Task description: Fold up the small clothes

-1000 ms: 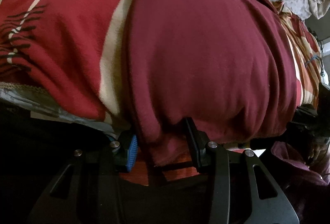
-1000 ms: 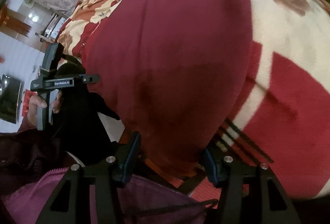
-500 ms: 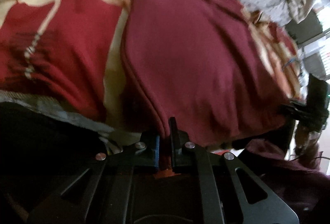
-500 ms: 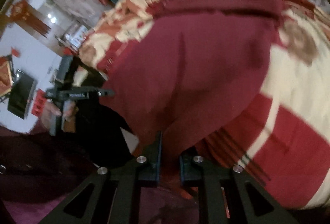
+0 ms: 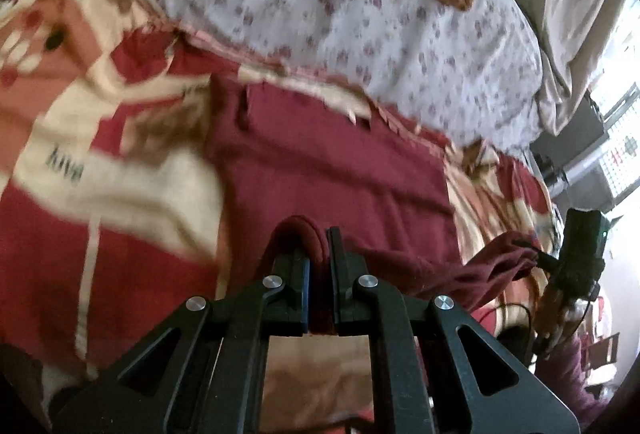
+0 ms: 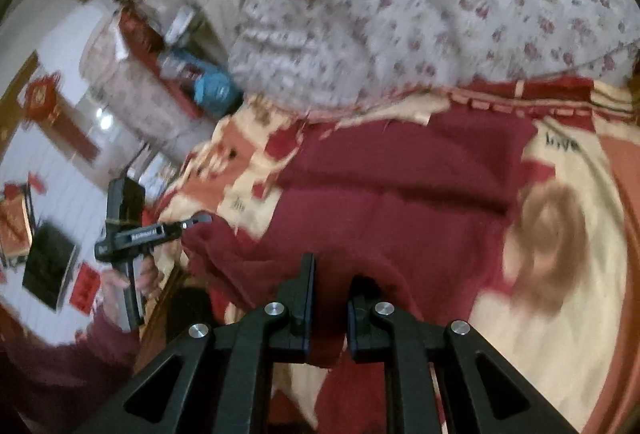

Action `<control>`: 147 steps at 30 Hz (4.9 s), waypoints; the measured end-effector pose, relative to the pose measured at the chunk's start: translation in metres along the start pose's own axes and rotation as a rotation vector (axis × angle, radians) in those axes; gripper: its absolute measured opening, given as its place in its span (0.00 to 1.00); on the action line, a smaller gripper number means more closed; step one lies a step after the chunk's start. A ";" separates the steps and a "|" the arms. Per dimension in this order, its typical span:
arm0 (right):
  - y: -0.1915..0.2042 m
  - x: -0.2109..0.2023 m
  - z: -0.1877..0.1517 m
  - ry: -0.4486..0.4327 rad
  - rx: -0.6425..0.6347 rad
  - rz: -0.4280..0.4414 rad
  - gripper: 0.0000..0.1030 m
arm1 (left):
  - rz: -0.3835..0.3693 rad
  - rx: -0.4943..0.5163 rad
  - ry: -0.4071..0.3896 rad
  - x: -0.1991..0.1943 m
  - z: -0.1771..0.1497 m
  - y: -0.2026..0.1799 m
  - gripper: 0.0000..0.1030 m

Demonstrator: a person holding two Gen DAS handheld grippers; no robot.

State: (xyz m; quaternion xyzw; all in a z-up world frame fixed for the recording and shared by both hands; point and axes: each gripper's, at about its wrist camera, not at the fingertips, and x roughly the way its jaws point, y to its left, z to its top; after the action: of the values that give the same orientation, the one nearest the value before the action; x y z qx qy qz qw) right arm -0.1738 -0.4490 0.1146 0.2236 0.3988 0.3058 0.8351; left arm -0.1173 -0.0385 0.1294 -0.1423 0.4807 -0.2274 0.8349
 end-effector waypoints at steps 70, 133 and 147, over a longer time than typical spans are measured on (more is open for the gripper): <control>-0.108 0.100 0.136 0.065 -0.014 -0.596 0.30 | 0.281 -0.012 0.051 0.167 0.127 0.045 0.67; 0.060 0.377 0.167 0.319 -0.137 -0.336 0.74 | 0.015 -0.242 0.048 0.113 0.052 0.100 0.67; 0.063 0.391 0.153 0.333 -0.222 -0.349 0.27 | 0.007 -0.215 0.022 0.121 0.059 0.090 0.77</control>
State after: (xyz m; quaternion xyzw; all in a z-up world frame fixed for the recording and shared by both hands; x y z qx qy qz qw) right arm 0.1218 -0.1549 0.0355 0.0052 0.5275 0.2317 0.8173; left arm 0.0083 -0.0233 0.0285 -0.2269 0.5121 -0.1734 0.8101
